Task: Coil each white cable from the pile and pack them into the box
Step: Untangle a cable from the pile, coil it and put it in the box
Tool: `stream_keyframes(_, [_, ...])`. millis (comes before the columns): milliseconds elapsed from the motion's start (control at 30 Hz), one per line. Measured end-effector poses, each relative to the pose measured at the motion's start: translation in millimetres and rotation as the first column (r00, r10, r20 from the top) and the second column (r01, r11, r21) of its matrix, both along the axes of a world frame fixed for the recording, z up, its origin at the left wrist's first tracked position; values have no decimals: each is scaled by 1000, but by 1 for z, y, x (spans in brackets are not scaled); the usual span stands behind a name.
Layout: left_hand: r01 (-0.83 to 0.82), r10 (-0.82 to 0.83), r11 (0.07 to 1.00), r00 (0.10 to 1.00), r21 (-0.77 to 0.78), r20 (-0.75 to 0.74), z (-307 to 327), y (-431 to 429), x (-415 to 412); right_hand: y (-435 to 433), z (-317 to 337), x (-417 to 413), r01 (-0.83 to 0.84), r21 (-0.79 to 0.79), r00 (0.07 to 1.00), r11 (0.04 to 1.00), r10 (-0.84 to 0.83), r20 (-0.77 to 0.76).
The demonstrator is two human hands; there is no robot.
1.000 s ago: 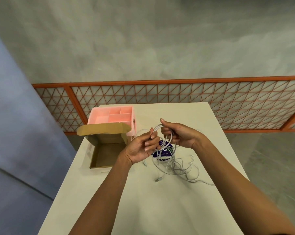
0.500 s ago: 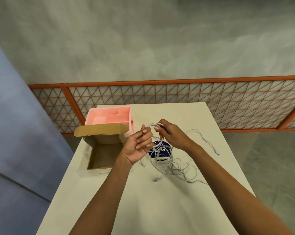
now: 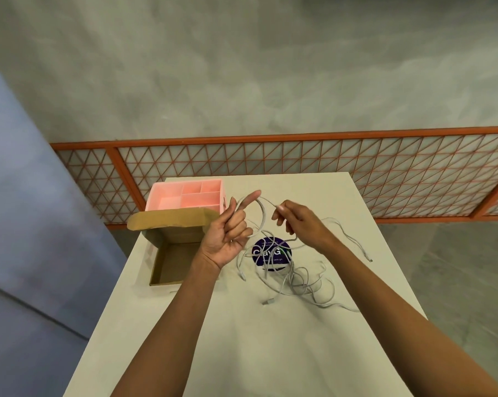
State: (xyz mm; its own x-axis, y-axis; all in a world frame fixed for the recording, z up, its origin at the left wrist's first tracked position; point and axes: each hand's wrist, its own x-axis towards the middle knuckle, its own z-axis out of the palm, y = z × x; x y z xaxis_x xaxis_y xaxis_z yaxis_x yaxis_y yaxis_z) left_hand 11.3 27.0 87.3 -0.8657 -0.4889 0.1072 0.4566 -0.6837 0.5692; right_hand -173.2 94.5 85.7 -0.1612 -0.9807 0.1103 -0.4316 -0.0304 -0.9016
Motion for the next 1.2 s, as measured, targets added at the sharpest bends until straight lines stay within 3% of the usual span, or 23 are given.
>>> stream_keyframes(167, [-194,201,968,979,-162,29,8,-4,-6,7,-33,14,-78,208,990,975,101,-102])
stream_keyframes(300, [-338,373,912,919,-232,130,10,-7,-16,2,-25,22,-133,259,950,957,197,-241])
stream_keyframes(467, [-350,432,879,873,-323,228,15,-12,-29,-6,-5,25,-217,322,881,922,327,-342])
stream_keyframes(600, [-255,523,775,774,-579,358,6,-15,-33,-9,12,24,-253,345,832,904,385,-400])
stream_keyframes(767, [8,724,534,512,-845,462,3,-18,-34,-18,27,4,-186,333,866,925,314,-389])
stream_keyframes(833, [112,763,462,455,-880,459,2,-21,-31,-21,31,-3,-175,329,857,928,308,-413])
stream_keyframes(1000, [245,799,385,395,-890,454,-13,-26,-29,-21,30,-8,-151,361,892,920,284,-350])
stream_keyframes(1067, [259,778,418,393,-871,490,-11,-23,-28,-19,31,-9,-160,386,894,908,299,-333])
stream_keyframes(1100, [241,738,477,412,-845,534,-9,-21,-27,-17,33,-11,-174,393,892,903,314,-325])
stream_keyframes(1200, [165,491,712,578,-682,652,-7,-15,-16,-12,39,-15,-195,347,896,917,310,-318])
